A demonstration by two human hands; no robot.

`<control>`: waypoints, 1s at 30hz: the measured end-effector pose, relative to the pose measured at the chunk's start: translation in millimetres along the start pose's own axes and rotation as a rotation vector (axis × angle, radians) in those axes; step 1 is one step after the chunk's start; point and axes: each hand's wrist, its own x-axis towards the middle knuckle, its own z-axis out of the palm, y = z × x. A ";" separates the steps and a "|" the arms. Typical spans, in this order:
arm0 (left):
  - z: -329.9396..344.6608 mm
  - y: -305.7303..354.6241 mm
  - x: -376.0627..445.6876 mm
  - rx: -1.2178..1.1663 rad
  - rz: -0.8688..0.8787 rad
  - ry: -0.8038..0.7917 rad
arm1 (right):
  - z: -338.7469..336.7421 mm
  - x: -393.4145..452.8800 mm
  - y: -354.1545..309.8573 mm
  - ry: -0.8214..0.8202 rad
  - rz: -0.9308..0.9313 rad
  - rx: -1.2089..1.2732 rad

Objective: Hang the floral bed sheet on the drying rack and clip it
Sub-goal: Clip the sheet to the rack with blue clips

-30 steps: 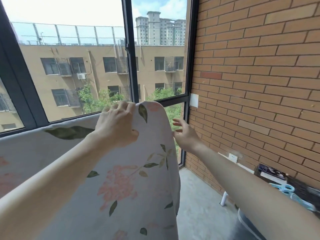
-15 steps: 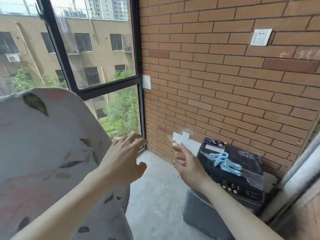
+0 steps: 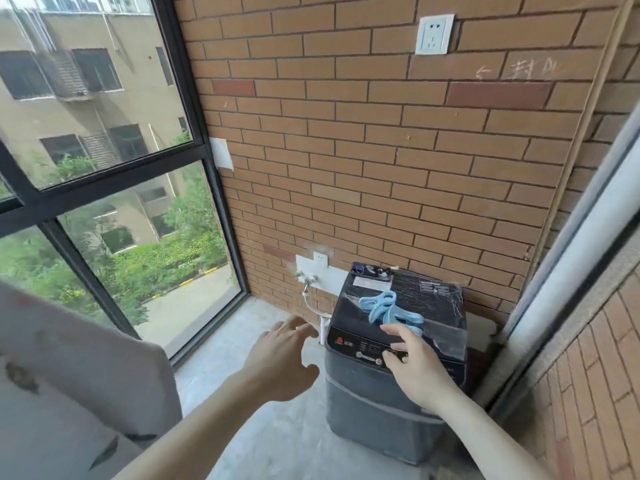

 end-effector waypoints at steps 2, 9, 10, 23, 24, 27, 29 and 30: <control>9.9 5.8 27.5 -0.006 0.014 -0.030 | -7.5 10.0 18.2 0.020 0.038 -0.004; 49.7 15.2 149.3 -0.105 0.029 -0.145 | -19.5 68.8 68.3 0.048 0.157 -0.052; 56.9 15.9 168.8 -0.122 0.023 -0.162 | -18.9 81.1 74.2 0.048 0.176 -0.061; 166.4 5.7 375.8 -0.199 -0.051 -0.390 | 19.4 246.7 133.2 -0.011 0.471 -0.322; 173.1 6.6 382.1 -0.193 -0.059 -0.390 | 21.3 253.1 135.4 -0.009 0.495 -0.347; 196.9 9.9 399.0 -0.193 -0.101 -0.370 | 32.4 270.7 149.8 -0.021 0.569 -0.399; 210.9 13.0 406.7 -0.195 -0.140 -0.353 | 40.4 279.1 161.3 -0.023 0.603 -0.404; 217.1 13.6 409.3 -0.198 -0.156 -0.345 | 44.8 282.5 167.8 -0.029 0.612 -0.408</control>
